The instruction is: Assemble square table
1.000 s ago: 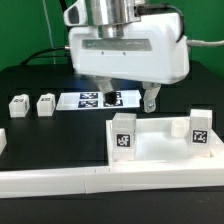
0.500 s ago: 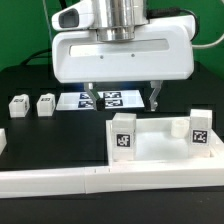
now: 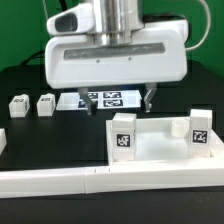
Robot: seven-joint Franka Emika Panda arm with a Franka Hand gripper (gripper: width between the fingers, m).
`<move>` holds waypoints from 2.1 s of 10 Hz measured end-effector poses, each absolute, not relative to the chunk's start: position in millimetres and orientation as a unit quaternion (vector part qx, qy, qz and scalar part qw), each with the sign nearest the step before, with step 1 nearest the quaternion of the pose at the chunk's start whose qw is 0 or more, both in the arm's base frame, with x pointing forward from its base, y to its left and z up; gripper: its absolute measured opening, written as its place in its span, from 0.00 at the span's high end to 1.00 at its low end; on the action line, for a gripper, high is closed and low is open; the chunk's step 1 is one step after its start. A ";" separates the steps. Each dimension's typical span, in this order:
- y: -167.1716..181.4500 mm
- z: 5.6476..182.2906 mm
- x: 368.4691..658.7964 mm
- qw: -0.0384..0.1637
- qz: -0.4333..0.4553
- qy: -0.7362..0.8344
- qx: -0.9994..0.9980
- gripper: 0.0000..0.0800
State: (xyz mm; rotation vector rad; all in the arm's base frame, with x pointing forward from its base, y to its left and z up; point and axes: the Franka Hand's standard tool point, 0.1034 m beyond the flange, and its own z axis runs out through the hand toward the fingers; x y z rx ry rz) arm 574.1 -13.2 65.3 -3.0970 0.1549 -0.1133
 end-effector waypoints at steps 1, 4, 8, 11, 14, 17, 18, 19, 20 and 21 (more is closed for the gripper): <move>-17.0 48.1 568.7 0.013 -0.032 0.051 -0.998 0.19; -11.8 13.1 564.9 -0.001 -0.044 0.045 -0.998 0.19; -11.4 10.9 565.0 -0.002 -0.046 0.044 -0.998 0.36; -13.4 11.0 565.1 -0.004 -0.046 0.045 -0.998 0.88; -14.6 11.0 564.7 -0.005 -0.045 0.041 -0.998 0.92; -14.6 10.9 564.6 -0.005 -0.045 0.040 -0.998 0.92; -14.6 10.9 564.6 -0.005 -0.045 0.040 -0.998 0.92; -14.6 10.9 564.6 -0.005 -0.045 0.040 -0.998 0.92; -14.6 10.9 564.6 -0.005 -0.045 0.040 -0.998 0.92; -15.2 11.1 564.2 -0.006 -0.045 0.032 -0.998 0.92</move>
Offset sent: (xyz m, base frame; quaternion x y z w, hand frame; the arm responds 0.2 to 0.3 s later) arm 0.0006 0.0207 -0.0480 0.0361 0.0459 0.0212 0.9981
